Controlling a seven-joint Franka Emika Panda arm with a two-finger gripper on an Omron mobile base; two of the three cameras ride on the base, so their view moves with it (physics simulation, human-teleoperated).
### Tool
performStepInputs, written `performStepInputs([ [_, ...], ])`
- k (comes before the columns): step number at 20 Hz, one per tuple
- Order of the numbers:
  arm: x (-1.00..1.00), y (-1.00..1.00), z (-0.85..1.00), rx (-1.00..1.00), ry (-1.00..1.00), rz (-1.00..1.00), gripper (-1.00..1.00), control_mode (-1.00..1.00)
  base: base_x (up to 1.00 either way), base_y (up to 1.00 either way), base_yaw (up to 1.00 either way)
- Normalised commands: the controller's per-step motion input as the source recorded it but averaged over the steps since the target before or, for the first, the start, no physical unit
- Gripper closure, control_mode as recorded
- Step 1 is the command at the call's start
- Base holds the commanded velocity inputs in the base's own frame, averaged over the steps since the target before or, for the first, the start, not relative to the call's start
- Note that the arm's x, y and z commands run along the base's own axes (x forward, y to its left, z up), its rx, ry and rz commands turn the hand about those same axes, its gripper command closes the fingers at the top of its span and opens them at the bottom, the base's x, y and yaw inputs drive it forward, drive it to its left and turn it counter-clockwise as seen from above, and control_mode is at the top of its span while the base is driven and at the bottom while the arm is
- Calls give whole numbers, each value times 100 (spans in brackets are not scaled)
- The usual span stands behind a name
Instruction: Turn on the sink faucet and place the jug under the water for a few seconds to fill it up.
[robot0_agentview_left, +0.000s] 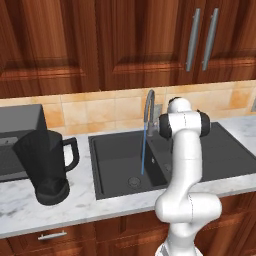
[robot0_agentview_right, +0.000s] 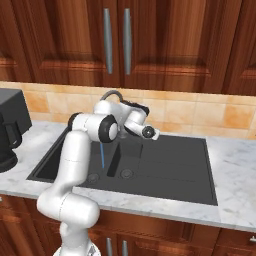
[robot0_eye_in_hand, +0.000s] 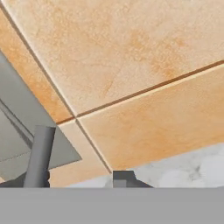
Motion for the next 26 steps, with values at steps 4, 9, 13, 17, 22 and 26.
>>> performStepInputs([
  [4,6,-98,-35,25,24,-24,100,-100,0,0,0],
  [9,-1,-51,-12,15,10,-10,100,-100,0,0,0],
  [13,-6,-6,-7,0,3,0,-100,-100,0,0,0],
  [17,-82,-35,10,0,-12,0,-100,-100,0,0,0],
  [22,-96,-32,48,0,-17,0,-100,-100,0,0,0],
  [26,-99,-18,63,0,-14,0,-100,-100,0,0,0],
])
